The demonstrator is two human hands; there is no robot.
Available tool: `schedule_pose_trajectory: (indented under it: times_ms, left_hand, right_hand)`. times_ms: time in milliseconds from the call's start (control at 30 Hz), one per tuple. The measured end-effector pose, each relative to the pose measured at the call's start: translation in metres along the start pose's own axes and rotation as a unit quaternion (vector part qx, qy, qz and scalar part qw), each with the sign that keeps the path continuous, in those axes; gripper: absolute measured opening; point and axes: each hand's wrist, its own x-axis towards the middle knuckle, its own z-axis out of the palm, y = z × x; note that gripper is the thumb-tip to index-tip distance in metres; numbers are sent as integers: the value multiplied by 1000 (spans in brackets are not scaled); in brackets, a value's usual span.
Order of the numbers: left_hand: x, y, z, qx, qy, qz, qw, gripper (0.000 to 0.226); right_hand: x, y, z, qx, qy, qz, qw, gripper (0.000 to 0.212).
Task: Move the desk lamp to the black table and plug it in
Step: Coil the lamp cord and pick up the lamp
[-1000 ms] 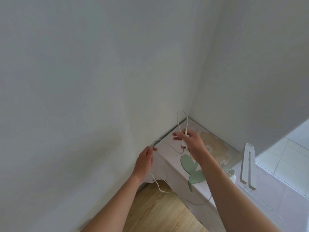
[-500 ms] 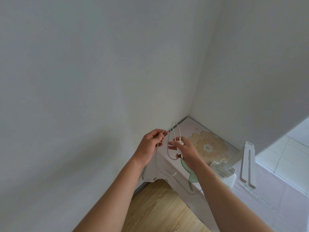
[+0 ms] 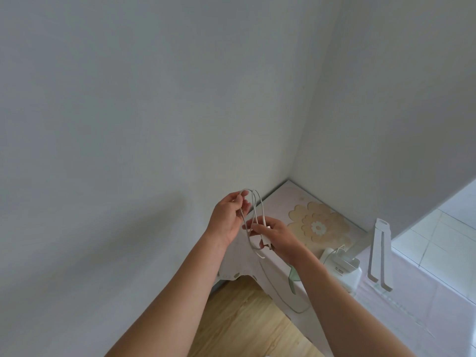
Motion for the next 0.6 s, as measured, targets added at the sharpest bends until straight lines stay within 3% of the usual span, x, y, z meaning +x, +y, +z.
schedule_pose_trajectory:
  times_ms: [300, 433, 600]
  left_hand:
    - [-2, -9, 10, 18, -31, -3, 999, 15]
    - [-3, -10, 5, 133, -57, 28, 989, 13]
    - [-9, -30, 0, 182, -78, -3, 980, 48]
  right_hand:
    - [1, -4, 5, -66, -5, -12, 998, 21]
    - [4, -4, 2, 39, 16, 7, 999, 13]
    - [2, -16, -3, 125, 49, -14, 991, 9]
